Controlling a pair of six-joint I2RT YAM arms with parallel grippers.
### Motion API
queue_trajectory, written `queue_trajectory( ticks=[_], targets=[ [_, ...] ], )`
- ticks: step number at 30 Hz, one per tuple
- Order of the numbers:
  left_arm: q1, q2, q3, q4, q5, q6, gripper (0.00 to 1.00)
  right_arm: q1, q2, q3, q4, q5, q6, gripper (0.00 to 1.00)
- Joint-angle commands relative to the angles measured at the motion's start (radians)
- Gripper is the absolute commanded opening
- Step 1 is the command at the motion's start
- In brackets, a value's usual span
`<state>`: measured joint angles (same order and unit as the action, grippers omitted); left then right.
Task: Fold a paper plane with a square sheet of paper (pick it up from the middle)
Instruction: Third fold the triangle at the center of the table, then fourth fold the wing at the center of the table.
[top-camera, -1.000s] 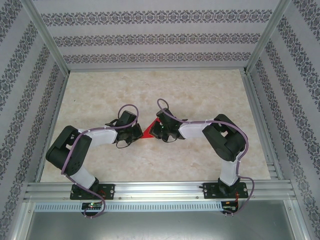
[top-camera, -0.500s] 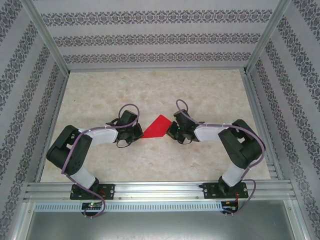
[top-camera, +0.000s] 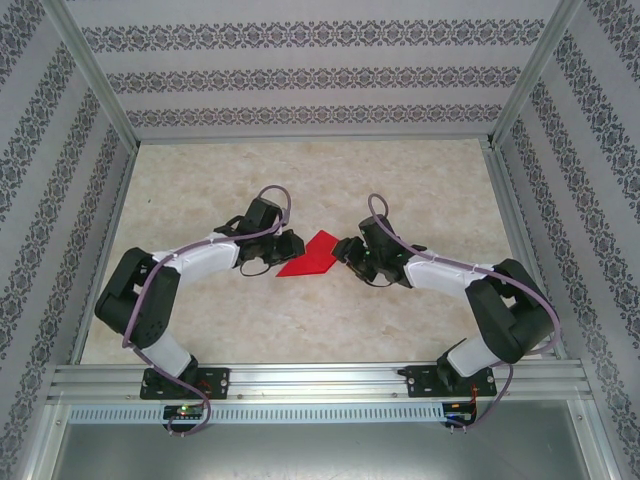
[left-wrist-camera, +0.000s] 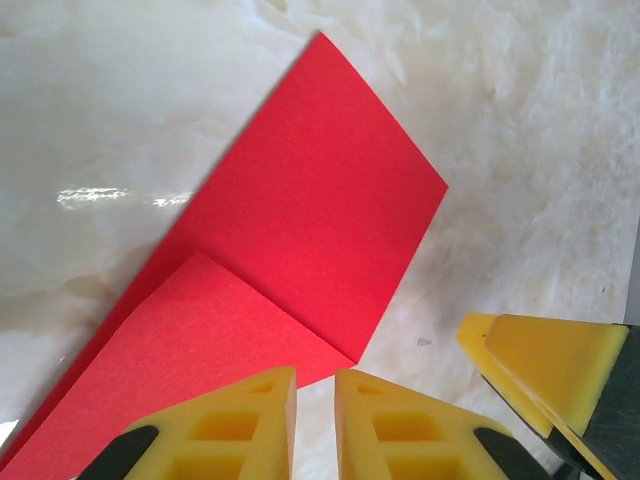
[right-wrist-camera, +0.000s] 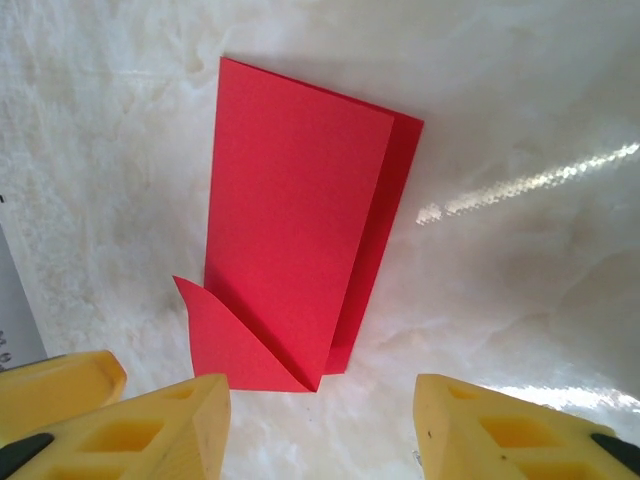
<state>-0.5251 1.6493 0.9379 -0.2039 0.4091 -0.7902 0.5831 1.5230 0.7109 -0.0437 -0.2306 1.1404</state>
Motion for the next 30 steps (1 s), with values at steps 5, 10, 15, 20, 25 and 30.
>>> queue_trajectory(
  ticks=[5, 10, 15, 20, 25, 30],
  targets=[
    [-0.004, 0.065, 0.051, -0.017, 0.021, 0.073, 0.19, 0.042, 0.092, 0.008, 0.129, -0.058, 0.078, 0.52],
    [-0.003, 0.078, 0.073, -0.066, -0.003, 0.097, 0.23, 0.064, 0.149, 0.025, 0.209, -0.102, 0.111, 0.47],
    [0.0, 0.083, 0.072, -0.077, -0.024, 0.104, 0.24, 0.076, 0.161, 0.039, 0.225, -0.103, 0.108, 0.43],
    [0.006, 0.07, 0.062, -0.079, -0.03, 0.107, 0.24, 0.075, 0.177, 0.041, 0.267, -0.122, 0.12, 0.4],
    [0.008, 0.052, 0.059, -0.105, -0.067, 0.124, 0.24, 0.085, 0.195, 0.028, 0.334, -0.138, 0.152, 0.39],
    [0.017, 0.041, 0.048, -0.112, -0.077, 0.129, 0.25, 0.085, 0.212, 0.0, 0.423, -0.144, 0.187, 0.36]
  ],
)
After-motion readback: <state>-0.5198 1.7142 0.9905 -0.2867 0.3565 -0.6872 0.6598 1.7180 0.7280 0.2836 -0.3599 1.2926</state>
